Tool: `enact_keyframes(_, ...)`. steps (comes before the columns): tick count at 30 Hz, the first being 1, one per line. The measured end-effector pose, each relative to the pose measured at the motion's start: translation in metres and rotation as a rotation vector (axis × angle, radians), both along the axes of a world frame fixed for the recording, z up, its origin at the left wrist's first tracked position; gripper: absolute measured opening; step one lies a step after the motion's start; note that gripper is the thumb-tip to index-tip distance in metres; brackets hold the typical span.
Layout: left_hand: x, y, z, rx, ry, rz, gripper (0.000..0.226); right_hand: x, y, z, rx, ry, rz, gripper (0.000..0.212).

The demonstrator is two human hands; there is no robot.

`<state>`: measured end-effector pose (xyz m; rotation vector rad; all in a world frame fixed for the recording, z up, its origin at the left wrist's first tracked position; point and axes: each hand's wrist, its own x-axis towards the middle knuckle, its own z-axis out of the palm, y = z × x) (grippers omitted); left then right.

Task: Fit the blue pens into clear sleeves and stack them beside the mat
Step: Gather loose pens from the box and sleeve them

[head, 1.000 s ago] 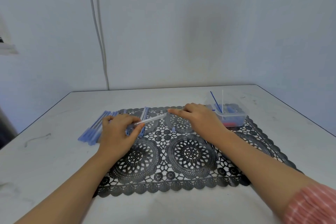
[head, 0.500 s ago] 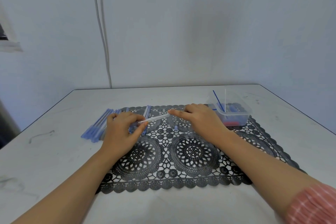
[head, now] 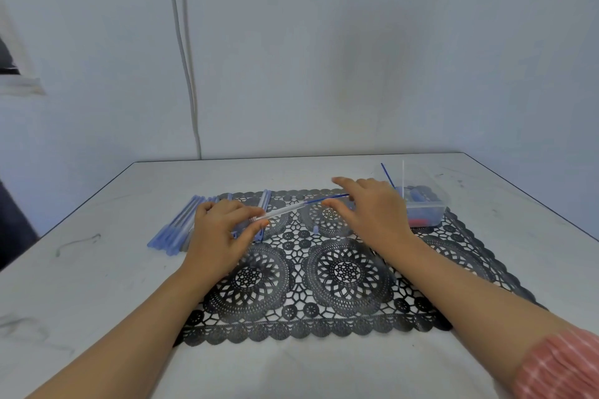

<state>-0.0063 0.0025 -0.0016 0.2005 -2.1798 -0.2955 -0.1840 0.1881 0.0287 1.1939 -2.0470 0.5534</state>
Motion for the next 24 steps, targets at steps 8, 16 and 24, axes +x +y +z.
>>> enact_keyframes(8, 0.000, 0.003, 0.000, -0.021, 0.028, -0.007, 0.050, 0.001, -0.001, -0.001, -0.055, -0.022, -0.015, 0.051)
enact_keyframes(16, -0.001, 0.003, 0.000, -0.018, 0.026, -0.020, 0.051, 0.004, -0.003, -0.003, -0.037, 0.010, 0.025, 0.036)
enact_keyframes(24, -0.001, 0.005, 0.000, -0.032, 0.013, -0.037, 0.054, 0.011, -0.005, -0.005, 0.115, -0.130, 0.346, 0.016)
